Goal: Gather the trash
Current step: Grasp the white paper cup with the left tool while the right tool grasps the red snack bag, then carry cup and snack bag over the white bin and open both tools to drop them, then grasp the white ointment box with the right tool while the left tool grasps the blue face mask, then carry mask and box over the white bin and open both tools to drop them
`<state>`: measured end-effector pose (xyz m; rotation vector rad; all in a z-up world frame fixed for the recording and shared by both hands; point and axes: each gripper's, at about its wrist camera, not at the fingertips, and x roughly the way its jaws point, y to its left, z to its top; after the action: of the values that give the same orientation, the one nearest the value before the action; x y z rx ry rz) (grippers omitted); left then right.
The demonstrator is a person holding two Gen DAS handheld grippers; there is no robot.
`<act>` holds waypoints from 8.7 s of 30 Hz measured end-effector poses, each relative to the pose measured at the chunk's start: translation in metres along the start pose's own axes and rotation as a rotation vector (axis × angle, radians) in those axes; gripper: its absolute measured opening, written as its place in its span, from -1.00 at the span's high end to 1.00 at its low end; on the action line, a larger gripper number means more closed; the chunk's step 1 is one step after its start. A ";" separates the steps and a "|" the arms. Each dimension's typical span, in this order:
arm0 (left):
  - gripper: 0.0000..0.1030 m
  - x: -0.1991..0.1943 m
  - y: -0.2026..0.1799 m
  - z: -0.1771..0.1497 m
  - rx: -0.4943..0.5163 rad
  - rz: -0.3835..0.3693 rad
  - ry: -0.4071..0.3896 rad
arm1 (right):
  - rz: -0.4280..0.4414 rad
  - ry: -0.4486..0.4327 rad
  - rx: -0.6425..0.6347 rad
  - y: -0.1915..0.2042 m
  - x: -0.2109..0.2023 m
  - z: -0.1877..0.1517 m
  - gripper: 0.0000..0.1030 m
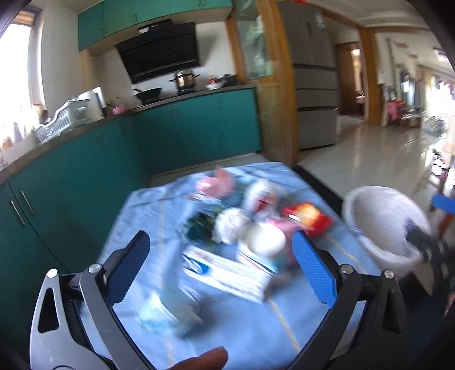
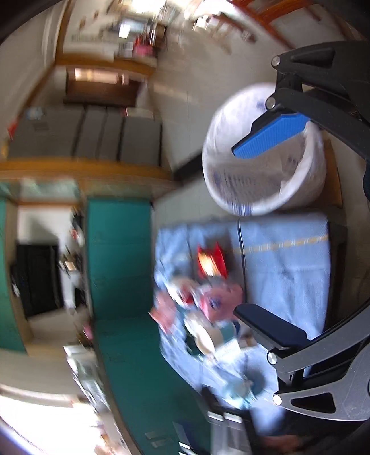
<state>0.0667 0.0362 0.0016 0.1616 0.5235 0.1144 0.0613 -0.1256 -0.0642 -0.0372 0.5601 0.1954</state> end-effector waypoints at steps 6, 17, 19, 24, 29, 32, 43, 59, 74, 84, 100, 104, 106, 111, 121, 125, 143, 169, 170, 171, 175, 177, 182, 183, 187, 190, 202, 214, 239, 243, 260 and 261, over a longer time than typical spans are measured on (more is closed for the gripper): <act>-0.94 0.072 0.031 0.036 -0.054 -0.058 0.090 | -0.093 0.074 -0.167 0.030 0.077 0.026 -0.94; -0.64 0.088 0.021 -0.006 0.013 -0.361 0.140 | 0.102 0.138 -0.118 0.013 0.165 0.040 -0.94; -0.75 0.086 0.002 -0.011 0.091 -0.395 0.134 | 0.085 0.190 -0.141 0.010 0.176 0.034 -0.94; -0.79 0.105 -0.031 -0.023 0.160 -0.442 0.225 | 0.087 0.208 -0.173 0.016 0.182 0.029 -0.94; -0.79 0.117 -0.045 -0.029 0.177 -0.432 0.256 | 0.065 0.225 -0.199 0.022 0.183 0.025 -0.94; -0.70 0.124 -0.048 -0.032 0.177 -0.416 0.276 | 0.058 0.219 -0.205 0.024 0.183 0.026 -0.94; -0.33 0.131 -0.024 -0.030 0.103 -0.364 0.278 | 0.054 0.219 -0.202 0.031 0.190 0.029 -0.94; -0.33 0.117 0.009 -0.010 -0.007 -0.254 0.143 | 0.166 0.327 -0.110 0.046 0.238 0.025 -0.07; -0.33 0.091 -0.011 0.016 -0.073 -0.275 0.034 | 0.121 0.180 -0.025 -0.001 0.183 0.048 0.11; -0.33 0.089 -0.093 0.031 -0.037 -0.349 0.018 | -0.065 0.124 0.075 -0.086 0.145 0.043 0.11; -0.34 0.127 -0.282 -0.001 0.095 -0.531 0.154 | -0.251 0.138 0.325 -0.230 0.093 -0.009 0.10; -0.35 0.141 -0.312 -0.012 0.101 -0.581 0.200 | -0.244 0.146 0.314 -0.234 0.090 -0.013 0.10; -0.48 0.144 -0.319 -0.015 0.121 -0.574 0.212 | -0.236 0.149 0.312 -0.236 0.090 -0.014 0.10; -0.70 0.149 -0.307 -0.009 0.086 -0.534 0.188 | -0.208 0.163 0.307 -0.234 0.095 -0.013 0.10; -0.73 0.135 -0.243 0.013 0.000 -0.344 0.076 | -0.183 0.130 0.268 -0.213 0.092 -0.001 -0.52; -0.75 0.129 -0.213 0.021 -0.012 -0.254 0.043 | -0.161 0.115 0.270 -0.203 0.093 0.007 -0.59; -0.81 0.095 0.047 0.023 -0.300 0.180 0.029 | 0.563 0.125 -0.240 0.071 0.110 0.029 -0.31; -0.85 0.086 0.088 -0.071 -0.135 -0.114 0.327 | 0.527 0.126 -0.187 0.108 0.144 0.043 0.54; -0.85 0.088 0.082 -0.071 -0.103 -0.107 0.336 | 0.488 0.119 -0.128 0.086 0.146 0.048 0.54; -0.85 0.090 0.071 -0.073 -0.051 -0.101 0.350 | 0.451 0.132 -0.071 0.066 0.152 0.051 0.54; -0.85 0.100 0.049 -0.079 0.055 -0.094 0.389 | 0.322 0.248 0.052 0.013 0.179 0.042 0.54; -0.85 0.104 0.046 -0.082 0.066 -0.092 0.405 | 0.349 0.331 0.109 0.002 0.191 0.030 0.54; -0.85 0.118 0.054 -0.086 0.020 -0.094 0.434 | 0.494 0.457 0.194 0.005 0.207 0.006 0.53; -0.85 0.119 0.055 -0.086 0.015 -0.094 0.437 | 0.430 0.445 0.159 0.008 0.206 0.006 0.50; -0.85 0.120 0.057 -0.087 0.013 -0.099 0.436 | 0.233 0.359 0.067 0.011 0.193 0.018 -0.51; -0.85 0.121 0.059 -0.088 0.005 -0.103 0.436 | 0.185 0.320 -0.016 0.017 0.192 0.022 -0.53; -0.85 0.127 0.057 -0.095 0.012 -0.164 0.479 | 0.140 0.352 -0.089 0.024 0.213 0.012 -0.52; -0.02 0.135 0.063 -0.096 -0.036 -0.181 0.504 | 0.154 0.347 -0.103 0.043 0.222 0.011 -0.01; 0.39 0.092 0.062 -0.060 -0.088 -0.141 0.199 | 0.139 0.212 -0.069 0.036 0.173 0.024 0.23; 0.39 0.091 0.056 -0.054 -0.104 -0.124 0.162 | 0.143 0.200 -0.052 0.025 0.168 0.025 0.23; 0.38 0.084 -0.004 -0.014 -0.081 -0.180 0.017 | 0.147 0.136 0.008 -0.012 0.138 0.030 0.23; 0.38 0.085 -0.013 -0.009 -0.060 -0.182 0.015 | 0.137 0.126 0.020 -0.020 0.135 0.032 0.23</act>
<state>0.1368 0.0371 -0.0497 0.0542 0.5465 -0.0466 0.1937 -0.1187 -0.1095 0.0087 0.6904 0.3224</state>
